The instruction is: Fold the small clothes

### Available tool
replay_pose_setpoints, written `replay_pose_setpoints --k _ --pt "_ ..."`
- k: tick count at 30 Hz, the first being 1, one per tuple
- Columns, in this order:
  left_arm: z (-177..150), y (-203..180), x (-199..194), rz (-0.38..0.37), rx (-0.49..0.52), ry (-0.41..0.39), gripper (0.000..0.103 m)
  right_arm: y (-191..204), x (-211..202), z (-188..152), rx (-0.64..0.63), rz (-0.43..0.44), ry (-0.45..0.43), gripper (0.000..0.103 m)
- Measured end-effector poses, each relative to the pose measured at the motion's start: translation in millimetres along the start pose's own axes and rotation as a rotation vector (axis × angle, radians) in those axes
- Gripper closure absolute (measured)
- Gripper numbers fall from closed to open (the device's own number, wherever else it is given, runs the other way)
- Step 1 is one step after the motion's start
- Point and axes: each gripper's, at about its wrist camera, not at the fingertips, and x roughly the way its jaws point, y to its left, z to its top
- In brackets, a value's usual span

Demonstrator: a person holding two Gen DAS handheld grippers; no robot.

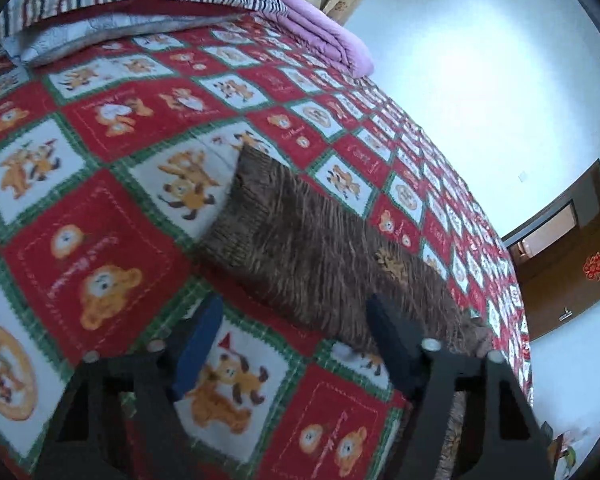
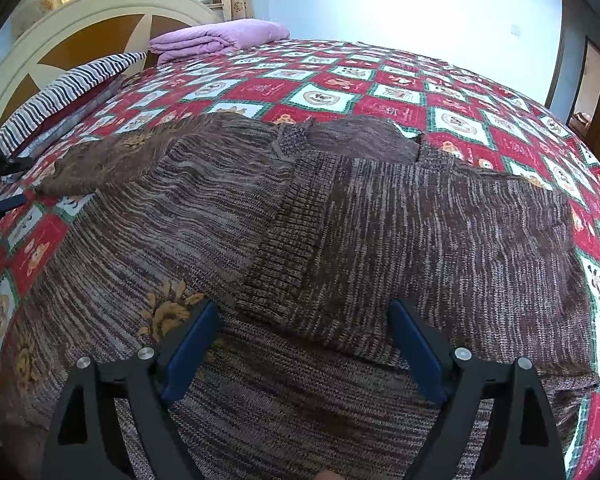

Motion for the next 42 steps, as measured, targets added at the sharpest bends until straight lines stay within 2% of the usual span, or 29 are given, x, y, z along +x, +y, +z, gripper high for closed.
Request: replay_pose_setpoints --k 2,5,13,15,16,17,19,22,27,35,39,42 --pt "0.2 1.0 10.2 -0.024 -0.026 0.021 0.036 -0.9 -0.4 -0.2 0.003 0.004 -0.003 0.014" --pt "2.4 4.5 24.3 -0.012 -0.052 0.036 0.036 -0.7 -0.5 -0.6 0.004 0.004 -0.004 0.014" --pt "17.1 6.1 34.2 0.035 -0.052 -0.039 0.038 -0.8 -0.5 -0.9 0.005 0.004 -0.005 0.014" --pt "22.6 6.3 36.4 0.056 -0.036 -0.061 0.047 -1.2 -0.6 -1.0 0.006 0.005 -0.006 0.014" --pt "24.9 7.1 37.0 0.068 -0.028 -0.070 0.057 -1.1 -0.9 -1.1 0.006 0.005 -0.006 0.014" --pt "27.3 8.3 38.2 0.077 -0.016 -0.073 0.073 -1.3 -1.1 -0.9 0.007 0.006 -0.007 0.014" --pt "30.3 11.5 41.1 0.065 -0.009 -0.055 0.092 -1.7 -2.0 -0.6 0.009 0.008 -0.009 0.014" --pt "31.4 10.3 34.2 0.070 0.019 -0.070 0.093 -2.0 -2.2 -0.3 0.009 0.008 -0.010 0.014" --pt "37.7 -8.1 5.6 0.066 0.087 -0.149 0.093 -2.2 -2.6 0.0 0.010 0.007 -0.010 0.014" --pt "50.0 -46.2 -15.0 0.020 0.160 -0.182 0.093 -2.6 -3.2 -0.9 0.011 0.009 -0.011 0.014" --pt "48.0 -72.2 -27.2 -0.012 0.201 -0.216 0.093 -3.1 -3.5 -0.9 0.014 0.012 -0.012 0.014" --pt "41.1 -102.6 -37.0 -0.039 0.276 -0.244 0.093 -3.6 -4.1 1.7 0.021 0.020 -0.015 0.014"
